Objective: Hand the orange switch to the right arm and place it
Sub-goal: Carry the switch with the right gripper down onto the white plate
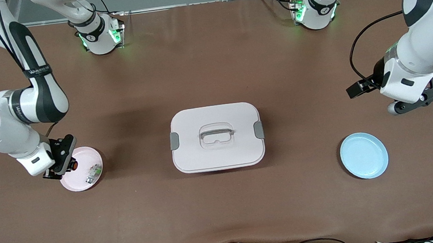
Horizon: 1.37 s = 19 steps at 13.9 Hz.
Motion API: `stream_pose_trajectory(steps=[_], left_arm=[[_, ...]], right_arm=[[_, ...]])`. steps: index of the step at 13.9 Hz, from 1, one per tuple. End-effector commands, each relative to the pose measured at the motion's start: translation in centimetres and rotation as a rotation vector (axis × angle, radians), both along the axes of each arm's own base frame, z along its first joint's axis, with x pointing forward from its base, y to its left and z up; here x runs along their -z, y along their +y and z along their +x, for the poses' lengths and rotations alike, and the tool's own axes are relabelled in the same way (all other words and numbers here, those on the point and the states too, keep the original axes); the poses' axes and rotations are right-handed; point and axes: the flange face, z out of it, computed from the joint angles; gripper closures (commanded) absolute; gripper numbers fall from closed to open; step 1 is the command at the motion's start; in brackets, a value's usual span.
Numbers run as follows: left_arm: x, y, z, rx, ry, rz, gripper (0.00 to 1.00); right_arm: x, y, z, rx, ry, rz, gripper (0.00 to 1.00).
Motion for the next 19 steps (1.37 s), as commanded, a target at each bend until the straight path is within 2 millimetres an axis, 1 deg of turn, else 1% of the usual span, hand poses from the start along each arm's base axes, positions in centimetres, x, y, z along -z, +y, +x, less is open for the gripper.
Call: stream_pose_trajectory(steps=[1,2,3,4,5,7,8,9,10,12,14,15,17,19], left_arm=[[-1.3,1.9,-0.5,0.034,-0.011,0.03,0.0],[-1.4,2.6,-0.4,0.059,-0.009,0.026,0.0],[-1.6,2.8,-0.5,0.092,-0.009,0.023,0.0],[-3.1,2.8,-1.2,0.127,-0.031,0.031,0.0],[-3.9,3.4,-1.5,0.151,-0.039,0.033,0.0],[-4.9,4.4,-2.0,0.196,-0.045,0.045,0.0],[-5.5,4.8,-2.5,0.22,-0.047,0.039,0.0],[-5.6,5.3,-2.9,0.223,-0.042,0.026,0.0],[-5.9,5.1,-3.6,0.218,-0.044,0.01,0.0],[-6.0,5.2,-4.6,0.212,-0.044,-0.012,0.0],[-5.9,5.9,-5.5,0.206,-0.062,-0.035,0.0],[-5.8,6.6,-5.9,0.206,-0.067,-0.051,0.0],[-5.6,6.7,-7.3,0.236,-0.089,-0.05,0.0],[-5.7,6.6,-8.0,0.242,-0.095,-0.048,0.0]], right_arm=[[3.2,-2.5,-0.3,-0.048,-0.008,-0.019,1.0],[4.3,-3.3,-0.3,-0.061,-0.009,-0.023,1.0],[5.4,-4.0,-0.5,-0.072,-0.009,-0.026,1.0],[6.4,-4.6,-0.8,-0.073,-0.018,-0.029,1.0],[7.3,-4.9,-1.1,-0.071,-0.025,-0.03,1.0],[8.8,-4.9,-1.5,-0.068,-0.033,-0.029,1.0],[9.3,-4.9,-1.7,-0.065,-0.043,-0.03,1.0],[10.1,-4.9,-1.8,-0.065,-0.04,-0.029,1.0],[10.7,-5.0,-1.9,-0.06,-0.04,-0.027,1.0],[11.4,-4.8,-2.1,-0.057,-0.042,-0.023,1.0],[12.1,-4.8,-2.3,-0.054,-0.036,-0.02,1.0],[12.4,-4.7,-2.3,-0.056,-0.039,-0.021,1.0],[13.0,-4.6,-2.3,-0.047,-0.038,-0.019,1.0],[13.1,-4.5,-2.4,-0.001,-0.04,0.007,0.99]])
